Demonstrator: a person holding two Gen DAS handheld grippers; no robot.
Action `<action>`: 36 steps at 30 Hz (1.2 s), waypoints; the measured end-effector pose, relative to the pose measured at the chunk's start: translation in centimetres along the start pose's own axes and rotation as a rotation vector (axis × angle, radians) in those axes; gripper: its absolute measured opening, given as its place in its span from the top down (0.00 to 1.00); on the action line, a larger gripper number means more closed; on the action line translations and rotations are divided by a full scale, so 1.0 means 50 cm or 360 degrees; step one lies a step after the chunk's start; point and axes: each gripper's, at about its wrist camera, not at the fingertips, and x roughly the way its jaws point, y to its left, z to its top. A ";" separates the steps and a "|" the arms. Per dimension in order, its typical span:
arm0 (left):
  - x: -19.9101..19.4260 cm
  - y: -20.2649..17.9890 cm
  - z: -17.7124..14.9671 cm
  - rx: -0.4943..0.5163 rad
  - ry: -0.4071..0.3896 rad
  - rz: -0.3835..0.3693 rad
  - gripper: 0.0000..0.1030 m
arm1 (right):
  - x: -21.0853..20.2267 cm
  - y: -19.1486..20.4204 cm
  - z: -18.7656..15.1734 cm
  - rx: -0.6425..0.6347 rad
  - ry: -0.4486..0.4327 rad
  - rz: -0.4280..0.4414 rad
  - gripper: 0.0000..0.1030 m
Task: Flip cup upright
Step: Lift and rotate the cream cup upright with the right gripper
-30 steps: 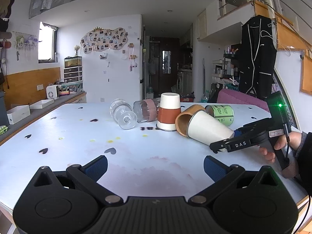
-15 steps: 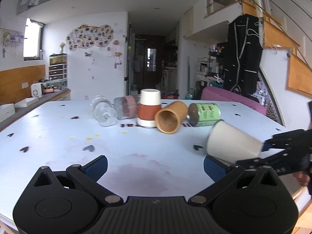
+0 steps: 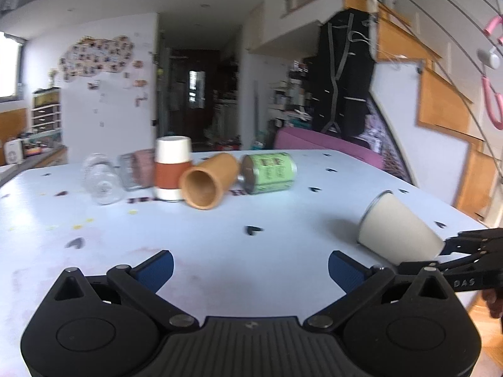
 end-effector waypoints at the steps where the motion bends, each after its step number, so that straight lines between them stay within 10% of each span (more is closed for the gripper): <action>1: 0.007 -0.007 0.005 -0.0002 0.0011 -0.0034 0.00 | -0.001 0.000 -0.006 0.0022 -0.0003 -0.0003 0.40; 11: 0.101 -0.070 0.053 -0.0198 0.0307 -0.0514 0.13 | -0.059 -0.015 -0.008 0.0170 -0.0115 0.0024 0.28; 18: 0.216 -0.080 0.058 -0.0798 0.0613 -0.0889 0.20 | -0.091 -0.028 -0.025 0.0290 -0.0220 0.0004 0.52; 28: 0.291 -0.098 0.051 -0.1079 0.0662 -0.0860 0.20 | -0.085 -0.037 -0.037 0.0312 -0.0240 0.0072 0.54; 36: 0.309 -0.131 0.041 -0.0992 0.0627 -0.0793 0.20 | -0.088 -0.030 -0.044 0.0282 -0.0242 0.0062 0.55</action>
